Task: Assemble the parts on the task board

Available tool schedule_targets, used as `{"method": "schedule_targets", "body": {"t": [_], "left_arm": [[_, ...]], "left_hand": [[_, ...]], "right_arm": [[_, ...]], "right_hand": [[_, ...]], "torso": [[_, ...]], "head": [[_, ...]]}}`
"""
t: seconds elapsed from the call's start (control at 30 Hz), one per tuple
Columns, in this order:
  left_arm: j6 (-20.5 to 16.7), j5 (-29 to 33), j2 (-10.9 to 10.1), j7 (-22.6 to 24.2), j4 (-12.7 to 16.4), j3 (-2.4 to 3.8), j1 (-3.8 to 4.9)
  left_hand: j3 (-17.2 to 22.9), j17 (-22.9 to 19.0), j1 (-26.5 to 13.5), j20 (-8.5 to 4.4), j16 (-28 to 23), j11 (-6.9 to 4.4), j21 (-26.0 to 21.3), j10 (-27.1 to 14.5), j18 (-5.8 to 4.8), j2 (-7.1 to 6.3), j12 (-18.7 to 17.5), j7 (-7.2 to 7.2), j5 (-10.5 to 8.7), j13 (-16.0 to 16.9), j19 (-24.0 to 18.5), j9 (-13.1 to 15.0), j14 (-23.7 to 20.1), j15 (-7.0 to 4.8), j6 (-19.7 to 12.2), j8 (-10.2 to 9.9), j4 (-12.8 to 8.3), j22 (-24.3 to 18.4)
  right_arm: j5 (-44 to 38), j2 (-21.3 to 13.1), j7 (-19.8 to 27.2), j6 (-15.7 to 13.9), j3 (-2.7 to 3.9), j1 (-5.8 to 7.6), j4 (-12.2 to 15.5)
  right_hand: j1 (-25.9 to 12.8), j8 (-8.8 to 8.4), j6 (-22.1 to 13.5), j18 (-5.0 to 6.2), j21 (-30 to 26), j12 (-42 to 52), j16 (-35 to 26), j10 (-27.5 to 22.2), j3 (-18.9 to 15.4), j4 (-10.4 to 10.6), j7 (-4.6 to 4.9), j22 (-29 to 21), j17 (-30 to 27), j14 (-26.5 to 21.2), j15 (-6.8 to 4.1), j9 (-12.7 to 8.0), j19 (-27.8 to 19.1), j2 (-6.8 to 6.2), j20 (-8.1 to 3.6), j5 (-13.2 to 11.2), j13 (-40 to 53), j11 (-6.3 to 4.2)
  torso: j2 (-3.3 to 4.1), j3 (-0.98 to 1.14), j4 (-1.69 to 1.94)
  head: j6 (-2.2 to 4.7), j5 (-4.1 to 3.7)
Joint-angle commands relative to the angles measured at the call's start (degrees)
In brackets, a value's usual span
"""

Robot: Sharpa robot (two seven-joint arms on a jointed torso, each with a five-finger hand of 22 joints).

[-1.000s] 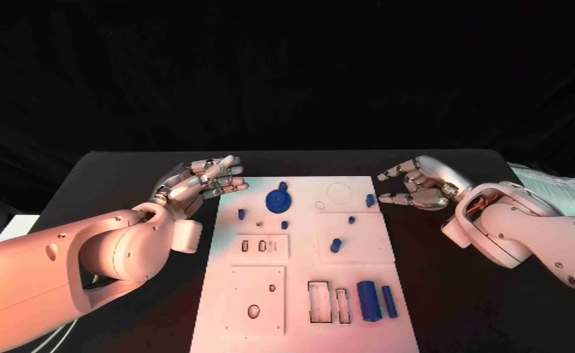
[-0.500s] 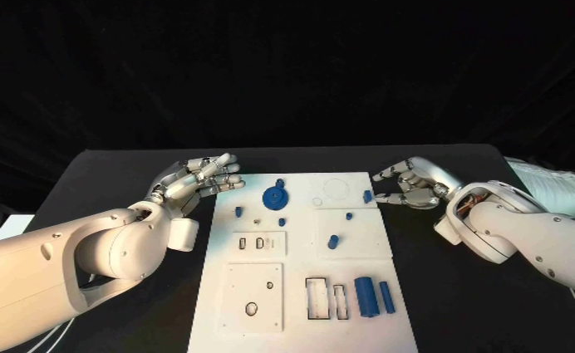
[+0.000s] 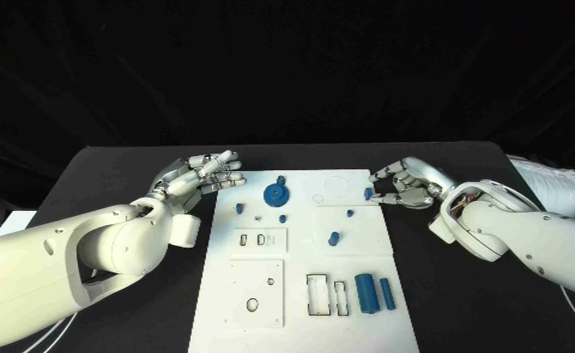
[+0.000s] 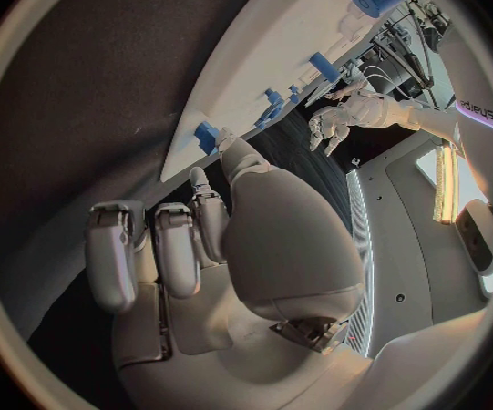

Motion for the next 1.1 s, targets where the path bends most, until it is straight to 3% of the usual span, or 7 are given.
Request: {"method": "schedule_targets", "body": {"t": [0.03, 0.53, 0.93, 1.1], "left_arm": [[1.1, 0.1, 0.1, 0.0, 0.1, 0.03, 0.06], [1.0, 0.1, 0.2, -0.1, 0.1, 0.03, 0.06], [1.0, 0.1, 0.3, -0.2, 0.1, 0.03, 0.06], [1.1, 0.1, 0.3, -0.2, 0.1, 0.03, 0.06]], "left_hand": [[0.0, 0.0, -0.1, 0.22, -0.2, -0.10, -0.3, -0.2, 0.71, 0.57, -0.2, 0.25, -0.17, 0.0, 0.1, 0.0, -0.1, 0.08, 0.1, -0.4, -0.4, -0.1], [0.0, 0.1, -0.1, 0.22, -0.3, -0.07, -0.3, -0.2, 0.70, 0.61, -0.2, 0.27, -0.17, 0.0, 0.1, 0.0, -0.1, 0.10, 0.0, -0.4, -0.4, -0.1], [0.0, 0.1, -0.1, 0.23, -0.3, -0.07, -0.3, -0.3, 0.70, 0.64, -0.2, 0.27, -0.17, 0.0, 0.1, 0.0, -0.1, 0.11, 0.0, -0.4, -0.4, -0.1], [0.0, 0.1, -0.1, 0.23, -0.3, -0.07, -0.3, -0.3, 0.70, 0.64, -0.2, 0.27, -0.17, 0.0, 0.1, 0.0, -0.1, 0.11, 0.0, -0.4, -0.4, -0.1]], "right_arm": [[-0.8, 0.2, 0.8, 1.4, 0.00, -0.22, -0.2], [-1.0, 1.5, 1.3, 1.4, 0.01, -1.04, -1.4], [-1.0, 2.4, 1.6, 1.1, 0.01, -1.39, -1.8], [-1.0, 2.6, 1.7, 0.5, 0.01, -1.41, -1.9]], "right_hand": [[0.2, 0.34, 0.7, -0.08, 0.2, 0.4, 0.4, 0.4, 0.1, -0.5, -0.07, 5.9, 11.6, 5.2, -0.26, 0.1, 0.8, 0.51, -0.35, -0.1, 4.3, 0.06], [0.4, 0.59, 2.2, -0.16, 0.3, 0.7, 0.6, 0.6, 0.6, -1.0, -0.36, 6.3, 12.0, 5.3, -0.47, 0.1, 1.0, 1.17, -0.51, 0.1, 4.6, -0.20], [0.5, 0.61, 2.7, -0.22, 0.4, 1.0, 0.7, 0.8, 1.0, -1.3, -0.50, 6.6, 12.2, 5.3, -0.57, 0.1, 1.1, 1.59, -0.61, 0.2, 4.8, -0.32], [0.7, 0.81, 3.8, -0.27, 0.5, 1.2, 0.8, 0.9, 1.7, -1.6, -0.81, 6.8, 12.4, 5.4, -0.77, 0.2, 1.3, 2.36, -0.77, 0.1, 4.9, -0.57]], "torso": [[-0.01, -0.03, 0.01], [0.00, 0.10, 0.03], [-0.01, 0.08, 0.00], [0.01, 0.08, -0.02]], "head": [[-0.13, 0.01], [-0.22, 0.43], [-0.31, 0.57], [-0.35, 0.63]]}}
